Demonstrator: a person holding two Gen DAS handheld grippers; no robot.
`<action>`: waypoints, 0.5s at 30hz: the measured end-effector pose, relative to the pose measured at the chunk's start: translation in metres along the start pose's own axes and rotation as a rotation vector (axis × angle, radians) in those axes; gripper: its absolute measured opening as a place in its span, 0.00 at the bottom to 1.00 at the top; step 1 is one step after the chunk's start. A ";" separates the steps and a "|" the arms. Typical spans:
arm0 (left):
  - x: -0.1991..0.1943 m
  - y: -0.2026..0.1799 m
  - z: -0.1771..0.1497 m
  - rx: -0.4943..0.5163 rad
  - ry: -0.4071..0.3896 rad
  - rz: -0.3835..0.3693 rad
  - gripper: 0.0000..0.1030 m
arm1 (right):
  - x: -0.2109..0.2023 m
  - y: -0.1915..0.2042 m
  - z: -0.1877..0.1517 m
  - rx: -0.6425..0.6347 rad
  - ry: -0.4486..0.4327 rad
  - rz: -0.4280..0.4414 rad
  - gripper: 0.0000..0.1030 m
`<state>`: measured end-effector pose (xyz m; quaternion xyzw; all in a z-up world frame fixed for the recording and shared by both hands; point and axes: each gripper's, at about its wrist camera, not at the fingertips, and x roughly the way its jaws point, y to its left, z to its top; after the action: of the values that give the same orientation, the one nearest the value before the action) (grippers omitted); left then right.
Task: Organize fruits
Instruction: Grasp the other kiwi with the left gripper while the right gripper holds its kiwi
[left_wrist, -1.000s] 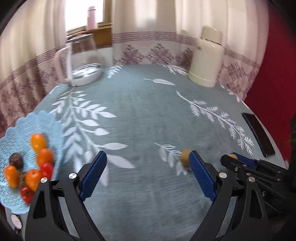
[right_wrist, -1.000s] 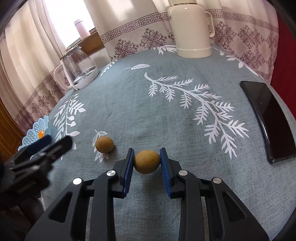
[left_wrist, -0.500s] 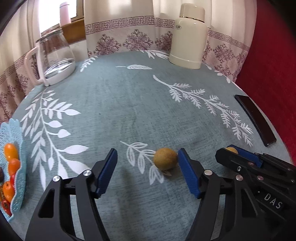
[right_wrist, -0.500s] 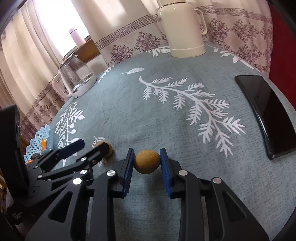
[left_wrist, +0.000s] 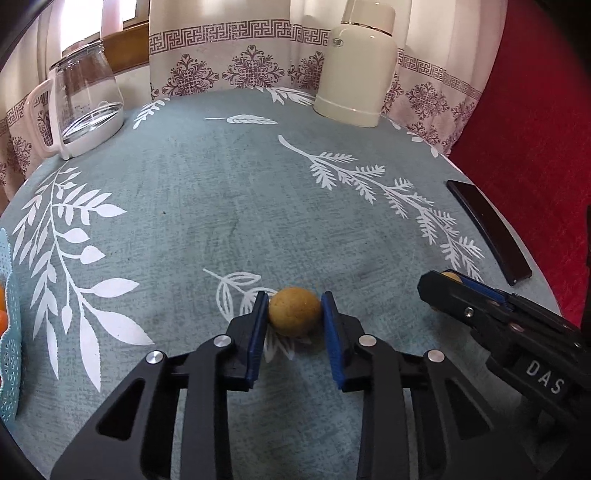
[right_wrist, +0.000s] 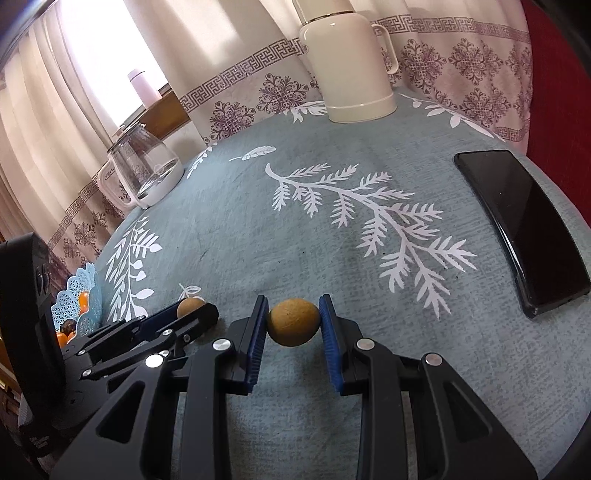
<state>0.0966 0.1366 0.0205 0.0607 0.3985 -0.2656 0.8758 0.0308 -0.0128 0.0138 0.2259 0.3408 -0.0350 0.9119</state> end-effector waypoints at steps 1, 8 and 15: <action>-0.001 0.000 -0.001 -0.001 -0.001 0.000 0.29 | 0.000 0.000 0.000 0.001 0.001 0.000 0.28; -0.008 -0.001 -0.002 -0.002 -0.025 0.054 0.29 | 0.000 0.000 0.000 -0.002 -0.001 0.001 0.28; -0.017 0.004 -0.003 -0.018 -0.042 0.108 0.29 | 0.000 0.000 -0.001 -0.003 -0.001 0.010 0.28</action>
<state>0.0873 0.1477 0.0304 0.0689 0.3782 -0.2154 0.8977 0.0302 -0.0124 0.0134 0.2259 0.3391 -0.0301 0.9127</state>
